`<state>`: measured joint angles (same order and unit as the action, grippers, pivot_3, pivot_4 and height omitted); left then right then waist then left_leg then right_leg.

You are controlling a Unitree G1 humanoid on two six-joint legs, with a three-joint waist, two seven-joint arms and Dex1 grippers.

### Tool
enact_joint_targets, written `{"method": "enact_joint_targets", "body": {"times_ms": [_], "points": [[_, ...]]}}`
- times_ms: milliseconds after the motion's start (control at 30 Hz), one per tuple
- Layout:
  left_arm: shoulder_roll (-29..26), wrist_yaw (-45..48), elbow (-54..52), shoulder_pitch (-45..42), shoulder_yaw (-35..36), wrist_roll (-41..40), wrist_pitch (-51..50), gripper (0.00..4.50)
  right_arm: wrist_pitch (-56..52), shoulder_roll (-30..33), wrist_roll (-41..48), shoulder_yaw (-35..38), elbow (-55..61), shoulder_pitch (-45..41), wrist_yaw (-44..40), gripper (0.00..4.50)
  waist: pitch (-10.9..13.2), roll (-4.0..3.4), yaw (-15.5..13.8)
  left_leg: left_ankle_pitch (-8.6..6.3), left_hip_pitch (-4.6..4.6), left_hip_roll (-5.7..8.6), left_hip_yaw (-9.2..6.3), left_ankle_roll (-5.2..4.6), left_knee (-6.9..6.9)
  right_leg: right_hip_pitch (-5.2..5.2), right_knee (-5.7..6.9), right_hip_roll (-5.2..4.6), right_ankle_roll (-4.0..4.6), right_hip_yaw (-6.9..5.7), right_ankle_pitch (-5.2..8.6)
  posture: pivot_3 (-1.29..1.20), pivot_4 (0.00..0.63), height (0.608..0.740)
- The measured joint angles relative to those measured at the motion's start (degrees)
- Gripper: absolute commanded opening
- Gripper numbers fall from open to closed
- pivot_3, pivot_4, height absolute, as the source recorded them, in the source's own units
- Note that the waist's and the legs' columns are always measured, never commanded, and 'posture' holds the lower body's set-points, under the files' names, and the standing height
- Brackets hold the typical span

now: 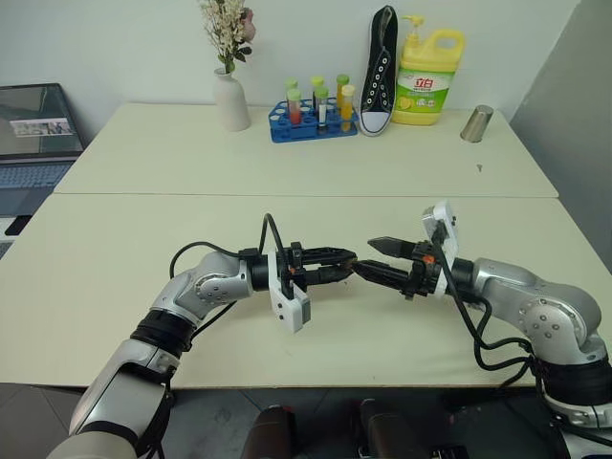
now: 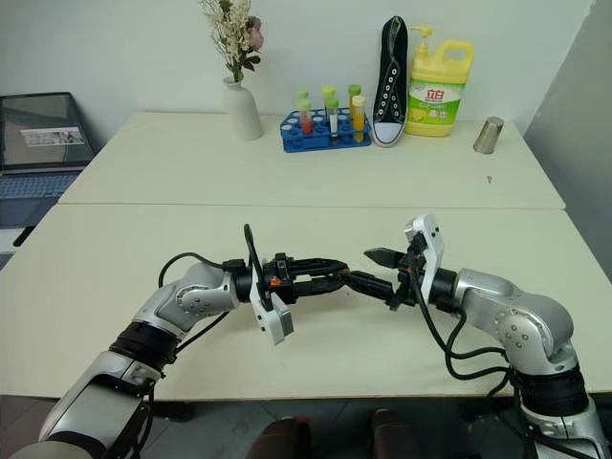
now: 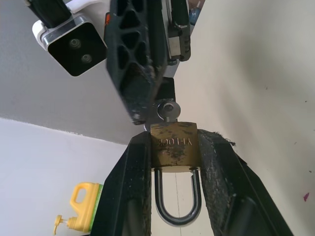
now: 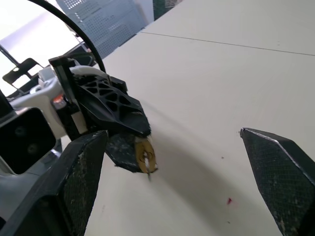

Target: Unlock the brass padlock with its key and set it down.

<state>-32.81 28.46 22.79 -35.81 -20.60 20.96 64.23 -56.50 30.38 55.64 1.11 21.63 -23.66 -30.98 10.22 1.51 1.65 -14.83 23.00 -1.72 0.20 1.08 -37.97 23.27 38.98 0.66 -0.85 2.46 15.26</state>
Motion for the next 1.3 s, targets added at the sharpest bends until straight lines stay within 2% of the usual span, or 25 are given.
{"method": "enact_joint_targets", "body": {"times_ms": [400,433,500,833,1100,1167,1300], "points": [[0.1,-0.2,0.0,-0.5,0.0,0.3,0.2,0.98,-2.9,-0.3,-0.5,-2.2,-2.8,-0.8,-1.3,4.5,0.0,0.0,0.0,0.0,0.0,0.01,0.0,0.0,0.0,0.0,0.0,-0.01,0.0,0.0,0.0,0.0,0.15,0.74],[0.1,-0.2,0.0,-0.4,0.0,0.3,0.2,0.98,-2.9,-0.4,-0.5,-2.2,-3.0,-0.8,-1.3,4.33,0.0,0.0,0.0,0.0,0.0,0.01,0.0,0.0,0.0,0.0,0.0,-0.01,0.0,0.0,0.0,0.0,0.15,0.74],[0.1,-0.2,0.0,-0.4,0.0,0.4,0.2,0.98,-2.9,-0.5,-0.5,-2.2,-3.1,-1.0,-1.3,3.9,0.0,0.0,0.0,0.0,0.0,0.01,0.0,0.0,0.0,0.0,0.0,-0.01,0.0,0.0,0.0,0.0,0.15,0.74],[0.0,-0.2,0.0,-0.4,0.0,0.7,0.0,0.98,-2.9,-1.4,-0.4,-2.3,-2.9,-1.7,-2.2,0.18,0.0,0.0,0.0,0.0,0.0,0.01,-0.01,0.0,0.0,0.0,0.0,-0.01,0.0,-0.01,0.0,0.0,0.15,0.74],[0.0,-0.6,0.0,-0.4,0.0,1.2,0.1,0.98,-3.0,-1.4,-0.5,-2.3,-2.9,-1.7,-2.5,0.18,0.0,0.0,0.0,0.0,0.0,0.01,-0.01,0.0,0.0,0.0,0.0,-0.01,0.0,-0.01,0.0,0.0,0.15,0.74],[-0.1,-0.1,0.0,-0.1,-0.2,0.0,0.0,1.71,-3.0,-1.5,-0.5,-2.4,-2.9,-1.7,-2.7,0.18,0.0,0.0,0.0,0.0,0.0,0.0,0.0,0.0,0.0,0.0,0.0,-0.01,0.0,0.0,0.0,0.0,0.15,0.74],[-1.4,3.0,-1.0,1.7,-2.0,-5.9,-0.6,2.76,-2.9,-1.5,-1.2,-2.3,-3.2,-1.7,-2.7,0.18,0.0,0.0,0.0,0.0,-0.01,-0.01,-0.01,0.0,0.01,0.0,0.0,-0.02,0.0,-0.01,0.0,0.0,0.15,0.74]]}}
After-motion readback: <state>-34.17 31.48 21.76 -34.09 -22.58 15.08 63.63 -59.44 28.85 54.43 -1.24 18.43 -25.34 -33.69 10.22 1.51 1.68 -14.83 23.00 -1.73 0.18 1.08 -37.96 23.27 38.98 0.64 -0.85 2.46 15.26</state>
